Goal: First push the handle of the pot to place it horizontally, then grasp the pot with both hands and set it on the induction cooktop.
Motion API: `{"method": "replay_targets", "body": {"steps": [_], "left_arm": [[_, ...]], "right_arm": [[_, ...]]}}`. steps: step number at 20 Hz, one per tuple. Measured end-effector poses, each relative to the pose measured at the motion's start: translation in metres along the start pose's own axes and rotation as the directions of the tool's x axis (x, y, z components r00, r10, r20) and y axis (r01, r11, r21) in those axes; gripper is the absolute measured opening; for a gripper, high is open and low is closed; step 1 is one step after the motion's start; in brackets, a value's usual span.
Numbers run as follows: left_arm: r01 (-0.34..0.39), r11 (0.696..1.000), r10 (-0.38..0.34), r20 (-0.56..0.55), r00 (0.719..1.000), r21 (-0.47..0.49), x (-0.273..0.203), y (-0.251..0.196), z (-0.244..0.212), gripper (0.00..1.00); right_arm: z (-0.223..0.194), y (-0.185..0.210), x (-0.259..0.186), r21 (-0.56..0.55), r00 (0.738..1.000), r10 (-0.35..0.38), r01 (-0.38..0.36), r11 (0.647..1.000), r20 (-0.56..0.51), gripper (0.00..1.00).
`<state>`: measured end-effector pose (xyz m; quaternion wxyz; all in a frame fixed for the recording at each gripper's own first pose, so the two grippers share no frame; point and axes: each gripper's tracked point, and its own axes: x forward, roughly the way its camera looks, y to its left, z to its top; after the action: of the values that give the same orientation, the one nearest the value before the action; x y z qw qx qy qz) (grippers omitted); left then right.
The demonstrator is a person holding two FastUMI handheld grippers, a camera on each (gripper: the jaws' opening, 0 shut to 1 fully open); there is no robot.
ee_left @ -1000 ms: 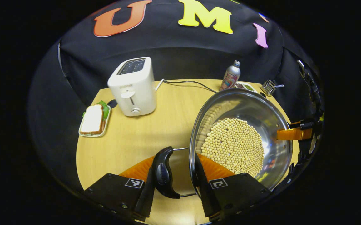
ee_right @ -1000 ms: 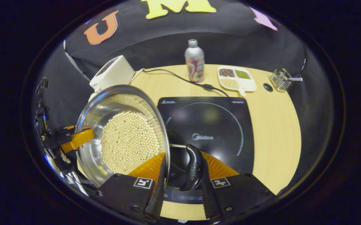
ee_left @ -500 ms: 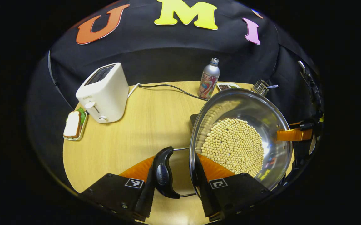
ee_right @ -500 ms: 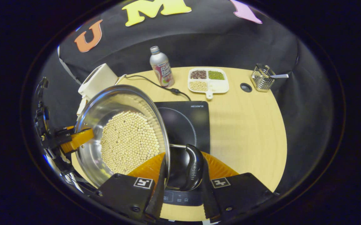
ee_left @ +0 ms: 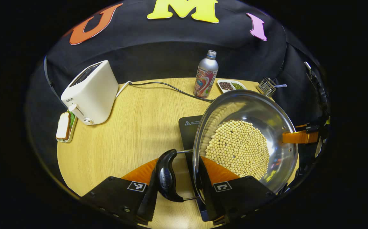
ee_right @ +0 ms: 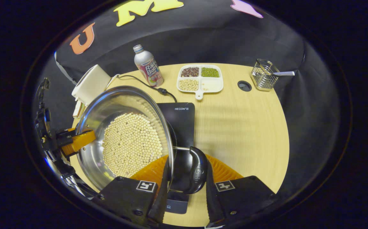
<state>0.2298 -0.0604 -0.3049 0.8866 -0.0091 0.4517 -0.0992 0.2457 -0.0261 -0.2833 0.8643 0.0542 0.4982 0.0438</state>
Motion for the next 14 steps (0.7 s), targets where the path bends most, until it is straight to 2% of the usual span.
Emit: {"method": "replay_targets", "body": {"steps": [14], "left_arm": [[0.019, 0.999, -0.02, -0.034, 0.999, -0.028, 0.014, -0.01, -0.01, 0.61]], "right_arm": [[-0.002, -0.006, 0.008, -0.001, 0.999, -0.004, 0.004, 1.0, -0.042, 0.52]]}}
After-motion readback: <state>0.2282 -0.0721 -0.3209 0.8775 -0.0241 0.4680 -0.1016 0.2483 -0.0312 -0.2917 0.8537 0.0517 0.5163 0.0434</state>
